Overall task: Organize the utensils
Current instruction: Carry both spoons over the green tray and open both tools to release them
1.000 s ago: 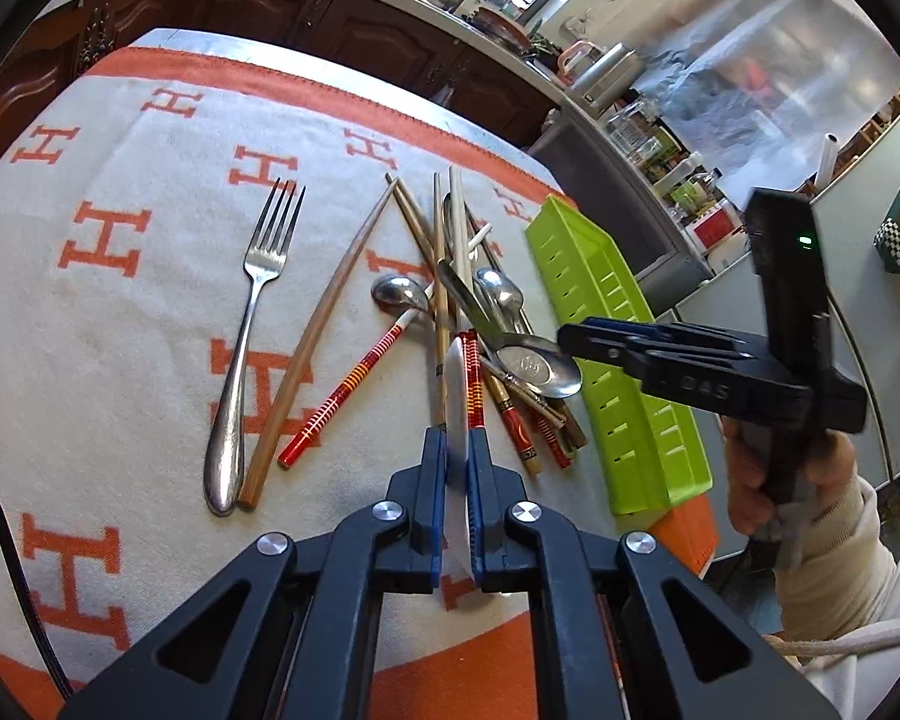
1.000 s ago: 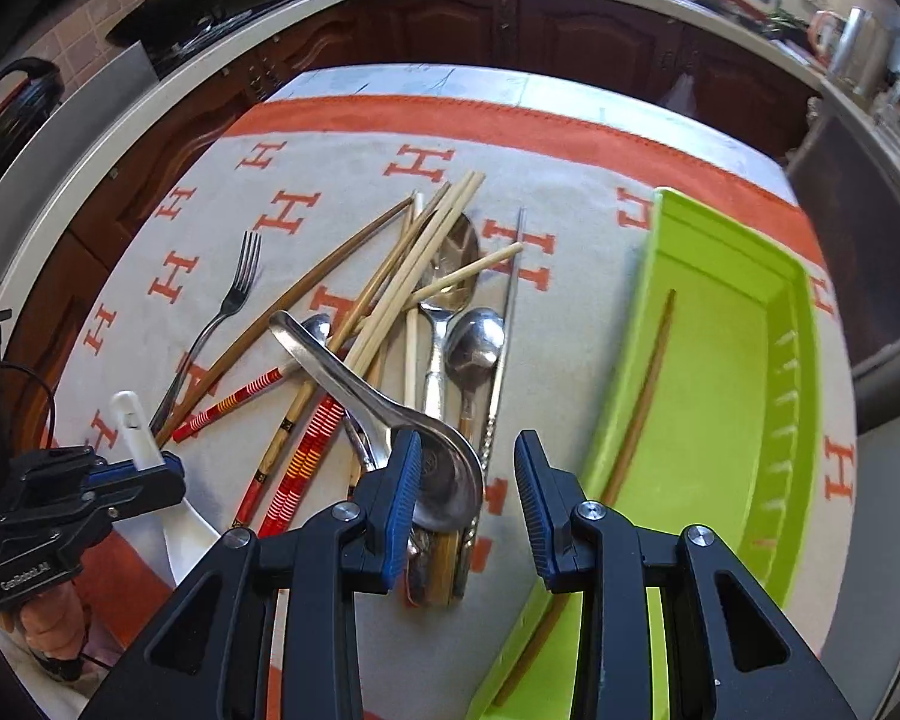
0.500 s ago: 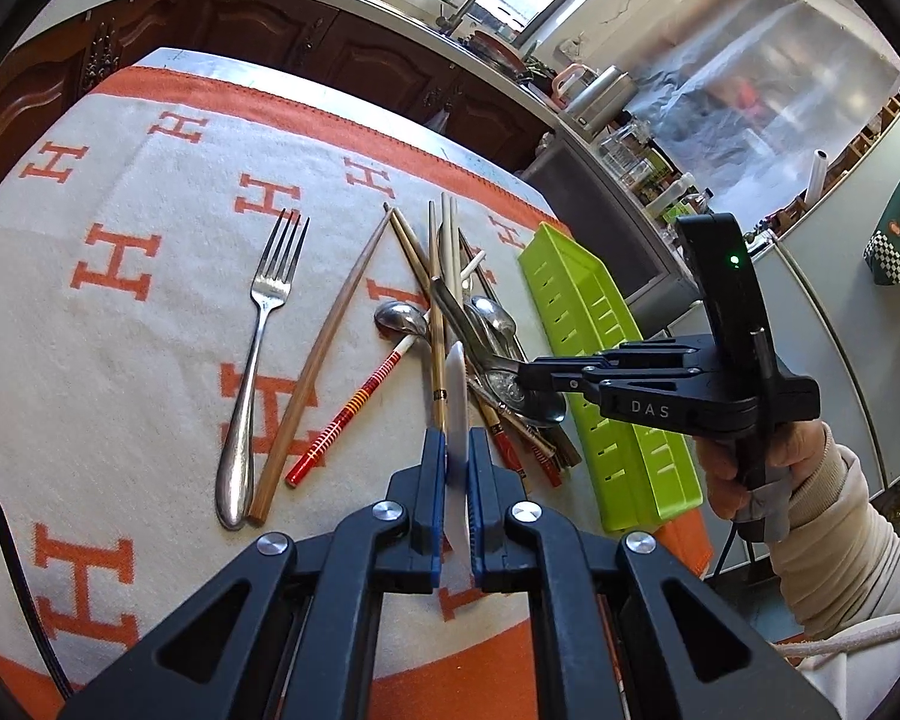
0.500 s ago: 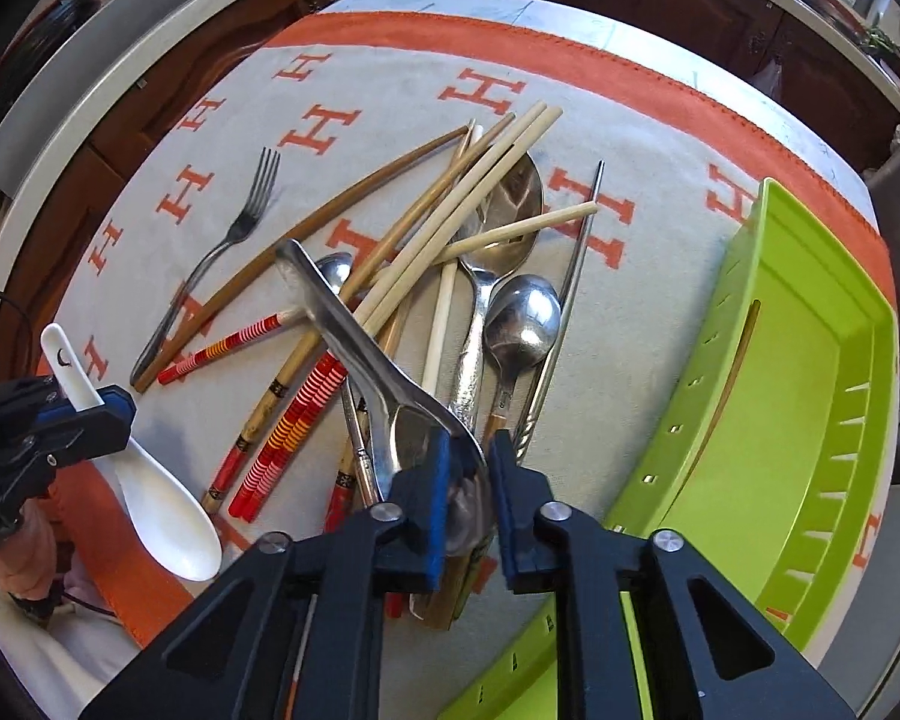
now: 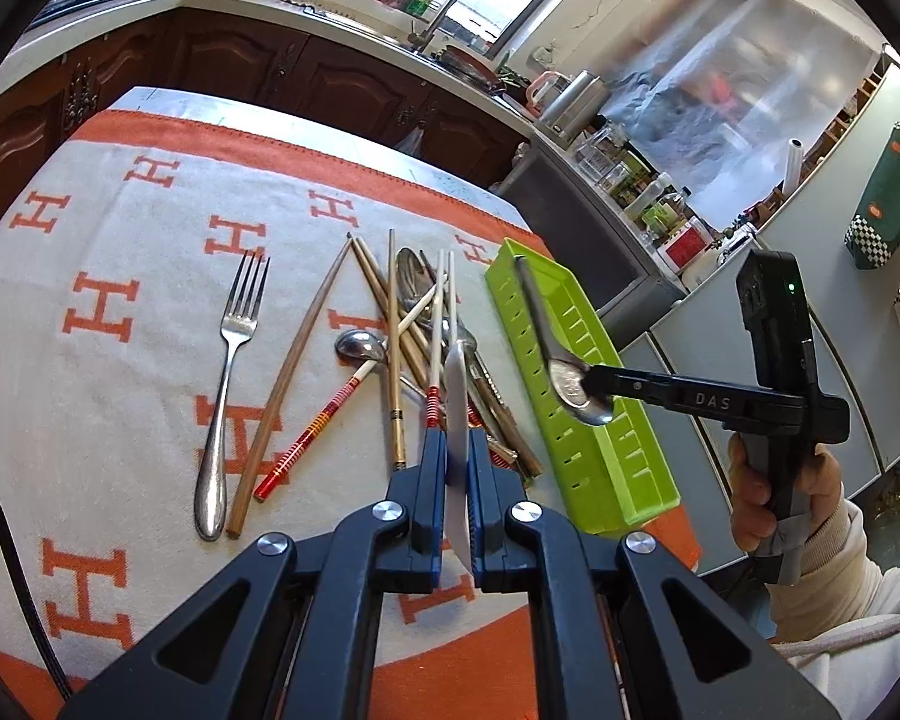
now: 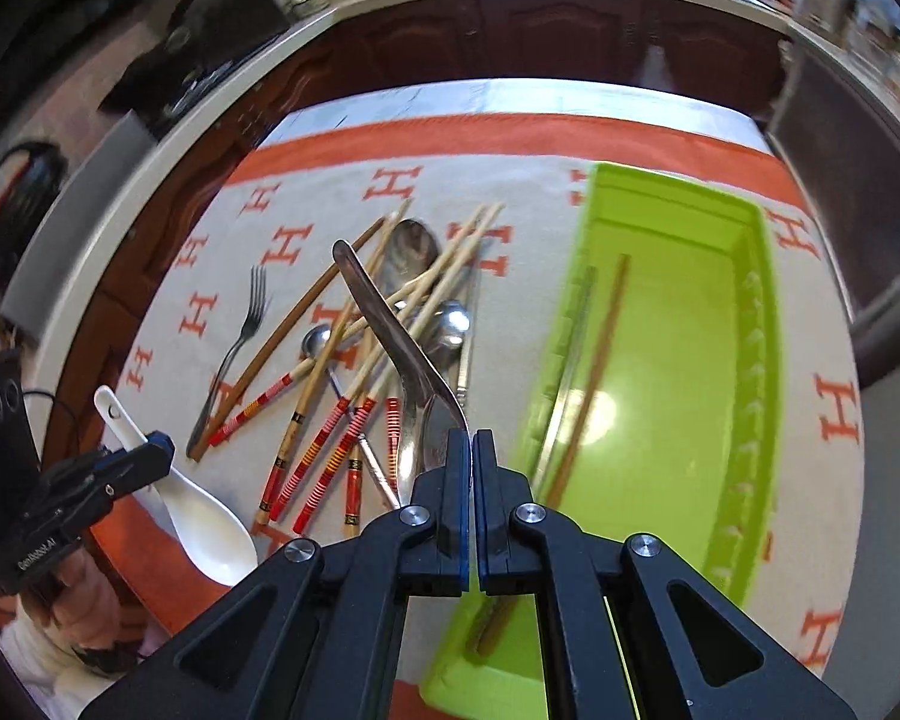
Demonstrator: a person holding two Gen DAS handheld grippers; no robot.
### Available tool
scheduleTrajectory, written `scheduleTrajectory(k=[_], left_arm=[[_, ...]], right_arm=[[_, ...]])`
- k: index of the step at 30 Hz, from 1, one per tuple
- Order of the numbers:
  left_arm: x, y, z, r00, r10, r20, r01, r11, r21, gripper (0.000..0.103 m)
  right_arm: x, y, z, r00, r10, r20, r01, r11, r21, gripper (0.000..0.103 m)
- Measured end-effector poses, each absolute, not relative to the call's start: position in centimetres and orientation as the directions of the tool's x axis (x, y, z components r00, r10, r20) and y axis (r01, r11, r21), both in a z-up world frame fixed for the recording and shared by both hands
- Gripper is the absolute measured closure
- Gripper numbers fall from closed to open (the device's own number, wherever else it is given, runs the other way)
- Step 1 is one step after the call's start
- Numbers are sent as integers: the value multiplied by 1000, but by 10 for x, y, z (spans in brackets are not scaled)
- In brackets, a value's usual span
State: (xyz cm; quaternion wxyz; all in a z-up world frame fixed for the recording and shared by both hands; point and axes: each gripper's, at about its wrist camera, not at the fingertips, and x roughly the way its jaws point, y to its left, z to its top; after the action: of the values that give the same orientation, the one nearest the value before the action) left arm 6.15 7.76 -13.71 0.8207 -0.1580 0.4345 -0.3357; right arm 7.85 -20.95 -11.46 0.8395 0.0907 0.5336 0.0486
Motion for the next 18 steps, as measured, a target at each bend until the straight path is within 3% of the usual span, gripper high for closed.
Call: scheduleTrajectory(k=[9,18], left_arm=[[56,62,-120,382,-709,-593,455,703,-547,99],[49,37,-93,356,-735,-577,524,669,-528,99]], right_arm=[[33,-284,-98,452,-59,-890,306,948,92,102],[18,-298,-125,372,-82,-925,346,937,56,102]])
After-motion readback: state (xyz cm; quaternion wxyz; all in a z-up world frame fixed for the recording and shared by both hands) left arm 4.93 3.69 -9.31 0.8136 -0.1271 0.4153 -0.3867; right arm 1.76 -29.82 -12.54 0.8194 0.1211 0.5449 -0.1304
